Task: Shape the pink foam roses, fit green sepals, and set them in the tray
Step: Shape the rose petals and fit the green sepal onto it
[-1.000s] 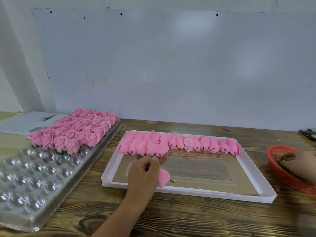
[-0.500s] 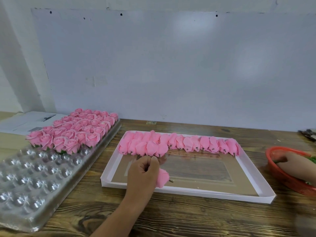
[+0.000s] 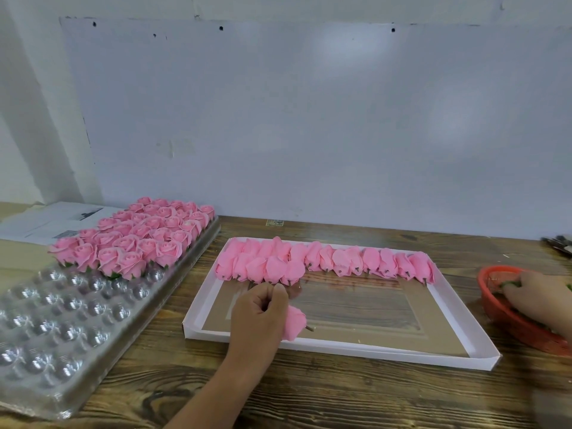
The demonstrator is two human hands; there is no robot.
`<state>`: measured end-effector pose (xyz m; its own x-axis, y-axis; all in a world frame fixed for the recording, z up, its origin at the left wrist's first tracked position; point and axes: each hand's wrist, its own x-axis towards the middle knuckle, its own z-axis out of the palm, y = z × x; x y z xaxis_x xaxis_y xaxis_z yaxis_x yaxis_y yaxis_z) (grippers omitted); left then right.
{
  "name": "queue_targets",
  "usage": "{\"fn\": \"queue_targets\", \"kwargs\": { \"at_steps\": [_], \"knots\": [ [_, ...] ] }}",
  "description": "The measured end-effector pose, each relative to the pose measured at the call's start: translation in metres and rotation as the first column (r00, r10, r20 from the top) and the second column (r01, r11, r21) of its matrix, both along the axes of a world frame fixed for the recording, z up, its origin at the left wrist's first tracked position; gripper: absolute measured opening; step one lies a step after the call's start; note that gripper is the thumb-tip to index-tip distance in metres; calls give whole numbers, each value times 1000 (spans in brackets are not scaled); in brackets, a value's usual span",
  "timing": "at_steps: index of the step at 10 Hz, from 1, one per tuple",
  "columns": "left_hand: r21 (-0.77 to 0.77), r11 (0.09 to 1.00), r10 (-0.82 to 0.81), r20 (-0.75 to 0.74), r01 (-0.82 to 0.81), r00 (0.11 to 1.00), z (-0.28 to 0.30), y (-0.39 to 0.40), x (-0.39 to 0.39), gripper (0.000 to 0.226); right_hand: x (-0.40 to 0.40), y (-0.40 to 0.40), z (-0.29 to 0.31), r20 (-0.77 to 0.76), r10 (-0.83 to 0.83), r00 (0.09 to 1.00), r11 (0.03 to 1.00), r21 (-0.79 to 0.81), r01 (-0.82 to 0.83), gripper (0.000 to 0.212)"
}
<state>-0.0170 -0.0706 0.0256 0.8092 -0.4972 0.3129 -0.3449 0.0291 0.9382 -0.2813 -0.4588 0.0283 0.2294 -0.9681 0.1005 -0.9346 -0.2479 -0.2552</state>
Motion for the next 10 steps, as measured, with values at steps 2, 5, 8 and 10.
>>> {"fn": "queue_targets", "kwargs": {
  "at_steps": [2,5,8,10],
  "knots": [
    [10,1000,13,-7,-13,1000,0,0,-1,49,-12,-64,-19,8,-122,993,992,12,122,16],
    [35,999,14,-16,-13,1000,-3,-1,2,38,-23,-30,-3,47,-160,986,987,7,160,15],
    [39,999,-21,-134,26,991,4,1,-2,49,-1,37,41,250,-14,968,994,-98,40,9],
    [26,1000,-5,-209,11,978,10,2,-4,50,52,125,61,498,198,844,980,-75,-186,26]
  ]
}}
